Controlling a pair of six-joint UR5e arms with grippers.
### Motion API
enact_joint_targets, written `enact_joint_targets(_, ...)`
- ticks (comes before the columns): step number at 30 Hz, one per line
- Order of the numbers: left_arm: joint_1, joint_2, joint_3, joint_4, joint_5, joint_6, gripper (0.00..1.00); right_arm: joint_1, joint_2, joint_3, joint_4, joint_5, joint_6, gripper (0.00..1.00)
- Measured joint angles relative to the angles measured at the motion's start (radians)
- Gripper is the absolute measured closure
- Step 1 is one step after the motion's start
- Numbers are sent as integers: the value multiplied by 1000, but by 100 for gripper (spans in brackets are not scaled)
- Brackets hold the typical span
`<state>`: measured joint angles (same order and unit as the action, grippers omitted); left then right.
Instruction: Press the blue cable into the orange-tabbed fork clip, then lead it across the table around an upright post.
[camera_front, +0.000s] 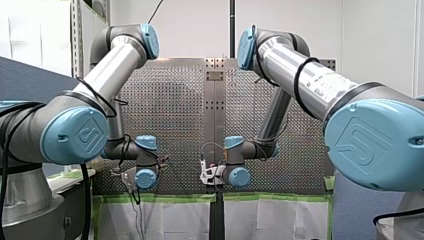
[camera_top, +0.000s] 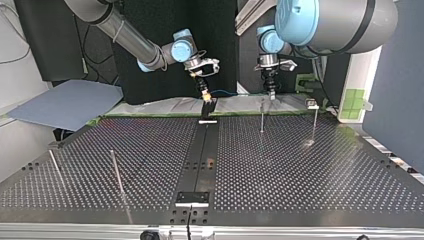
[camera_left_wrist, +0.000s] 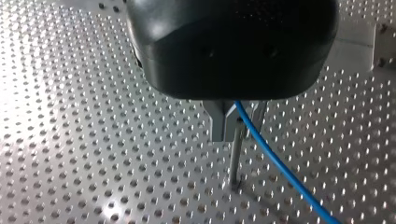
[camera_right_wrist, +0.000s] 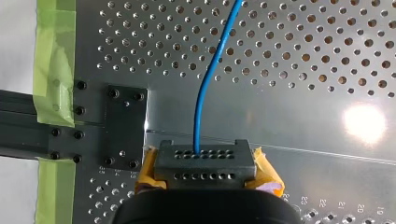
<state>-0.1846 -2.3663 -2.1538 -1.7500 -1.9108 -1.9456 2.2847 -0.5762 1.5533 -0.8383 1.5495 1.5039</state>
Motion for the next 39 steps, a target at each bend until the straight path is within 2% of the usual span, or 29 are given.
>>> enact_joint_targets(8, 41, 0, 3, 7, 30, 15, 100, 4, 1, -7, 1, 0, 0, 100)
enact_joint_targets(17, 58, -1, 17, 9, 89, 26, 100, 5, 0, -25, 25, 0, -5, 100)
enact_joint_targets(28, 73, -19, 20, -6, 93, 39, 100, 5, 0, -32, 48, 0, -21, 100)
enact_joint_targets(39, 88, -29, 54, -11, 122, 19, 100, 6, 1, -32, 41, 5, -21, 100)
